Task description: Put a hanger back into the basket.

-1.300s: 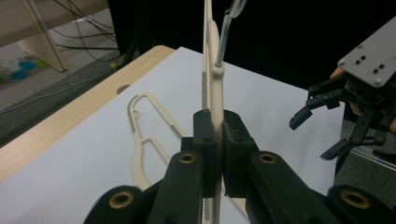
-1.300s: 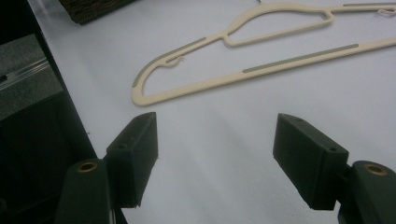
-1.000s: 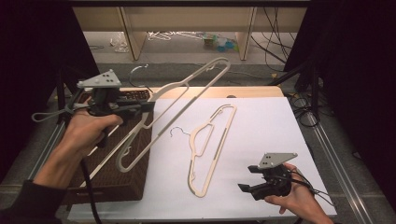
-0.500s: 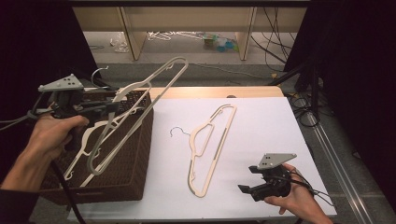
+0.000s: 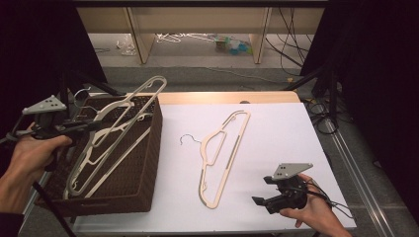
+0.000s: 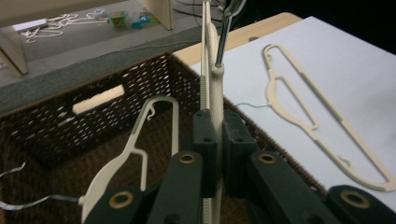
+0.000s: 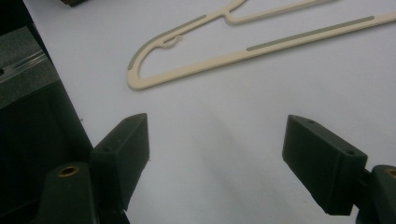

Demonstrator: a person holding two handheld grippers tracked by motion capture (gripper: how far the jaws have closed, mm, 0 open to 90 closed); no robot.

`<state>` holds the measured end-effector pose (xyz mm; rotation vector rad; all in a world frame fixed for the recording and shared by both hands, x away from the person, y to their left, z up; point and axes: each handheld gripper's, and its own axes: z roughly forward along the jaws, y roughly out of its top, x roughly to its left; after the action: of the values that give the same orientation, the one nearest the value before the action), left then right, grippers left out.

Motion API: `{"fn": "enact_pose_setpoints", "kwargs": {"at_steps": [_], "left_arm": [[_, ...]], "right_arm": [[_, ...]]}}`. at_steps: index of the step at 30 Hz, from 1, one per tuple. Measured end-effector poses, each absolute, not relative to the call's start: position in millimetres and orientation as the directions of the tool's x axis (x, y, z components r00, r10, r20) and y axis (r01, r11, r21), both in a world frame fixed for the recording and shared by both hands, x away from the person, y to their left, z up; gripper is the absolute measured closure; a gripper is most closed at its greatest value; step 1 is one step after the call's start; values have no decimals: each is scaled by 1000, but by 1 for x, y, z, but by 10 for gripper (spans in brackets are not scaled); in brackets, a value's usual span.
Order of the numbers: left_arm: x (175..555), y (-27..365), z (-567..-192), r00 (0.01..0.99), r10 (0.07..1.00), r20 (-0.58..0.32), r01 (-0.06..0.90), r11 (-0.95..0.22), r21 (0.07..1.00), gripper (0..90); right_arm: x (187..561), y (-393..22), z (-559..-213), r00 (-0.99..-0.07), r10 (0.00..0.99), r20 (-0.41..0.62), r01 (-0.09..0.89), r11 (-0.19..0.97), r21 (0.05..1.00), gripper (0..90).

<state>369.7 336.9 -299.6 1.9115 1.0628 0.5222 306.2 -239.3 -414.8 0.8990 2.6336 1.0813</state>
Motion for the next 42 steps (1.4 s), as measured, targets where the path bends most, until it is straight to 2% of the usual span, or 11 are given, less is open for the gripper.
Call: {"fn": "enact_pose_setpoints", "kwargs": {"at_steps": [9,14,34,42], "left_arm": [[370,356,-328,514,857,-21,526,-296,797,858],[372,360,-346,503,863,-45,556,-283,781,858],[396,352,-374,523,851,-36,631,-358,689,855],[403,360,-383,427,904,-30,667,-293,685,822]], "right_arm": [[306,-238,-417,-807,585,77,468,554,689,239],[305,-239,-417,-806,587,79,471,553,687,239],[306,-240,-419,-809,582,85,480,570,667,240],[306,-240,-419,-809,583,82,480,572,665,241]]}}
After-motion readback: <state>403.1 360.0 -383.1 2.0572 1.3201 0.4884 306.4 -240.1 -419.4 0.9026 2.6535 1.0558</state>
